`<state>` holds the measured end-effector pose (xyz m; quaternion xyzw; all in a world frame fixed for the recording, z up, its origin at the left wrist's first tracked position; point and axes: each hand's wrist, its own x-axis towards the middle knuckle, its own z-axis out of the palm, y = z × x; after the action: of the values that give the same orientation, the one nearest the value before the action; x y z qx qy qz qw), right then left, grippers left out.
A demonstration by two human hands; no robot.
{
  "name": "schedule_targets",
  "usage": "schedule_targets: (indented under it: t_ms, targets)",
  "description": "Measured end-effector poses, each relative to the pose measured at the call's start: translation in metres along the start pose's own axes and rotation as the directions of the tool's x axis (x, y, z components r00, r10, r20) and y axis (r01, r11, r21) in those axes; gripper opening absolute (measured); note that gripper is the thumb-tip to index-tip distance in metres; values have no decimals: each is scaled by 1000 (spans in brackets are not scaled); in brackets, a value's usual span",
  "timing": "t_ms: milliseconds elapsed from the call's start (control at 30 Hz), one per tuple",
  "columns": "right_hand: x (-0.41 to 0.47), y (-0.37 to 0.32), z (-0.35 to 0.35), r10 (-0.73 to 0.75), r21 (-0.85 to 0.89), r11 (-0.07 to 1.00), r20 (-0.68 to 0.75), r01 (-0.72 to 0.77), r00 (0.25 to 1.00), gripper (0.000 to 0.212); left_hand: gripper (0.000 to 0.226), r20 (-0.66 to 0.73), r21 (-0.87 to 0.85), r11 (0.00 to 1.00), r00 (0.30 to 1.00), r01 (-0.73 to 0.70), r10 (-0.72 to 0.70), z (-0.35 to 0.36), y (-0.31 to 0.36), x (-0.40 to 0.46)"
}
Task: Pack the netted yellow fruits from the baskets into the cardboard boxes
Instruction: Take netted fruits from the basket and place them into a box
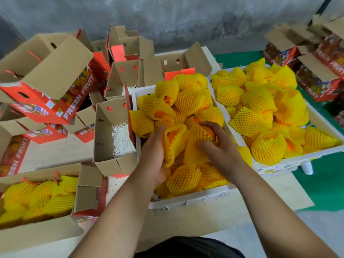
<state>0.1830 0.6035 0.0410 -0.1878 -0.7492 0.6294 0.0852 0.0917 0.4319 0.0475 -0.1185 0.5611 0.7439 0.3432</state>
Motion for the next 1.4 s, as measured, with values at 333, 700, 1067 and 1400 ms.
schedule_targets:
  t_ms: [333, 700, 1067, 1400]
  targets:
    - [12, 7, 13, 72, -579, 810, -56, -91, 996, 49, 19, -134, -173, 985, 991, -13, -11, -2, -6, 10]
    - [1, -4, 40, -29, -592, 800, 134, 103, 991, 71, 43, -137, -282, 950, 986, -133, 97, 17, -15, 6]
    - [2, -5, 3, 142, -776, 545, 458, 317, 877, 99, 67, -74, 372, 856, 908, -359, 413, 6, -35, -7]
    - [-3, -10, 16, -57, -295, 951, 129, 93, 990, 62, 46, 410, 607, 433, 729, -666, 548, -38, -33, -10]
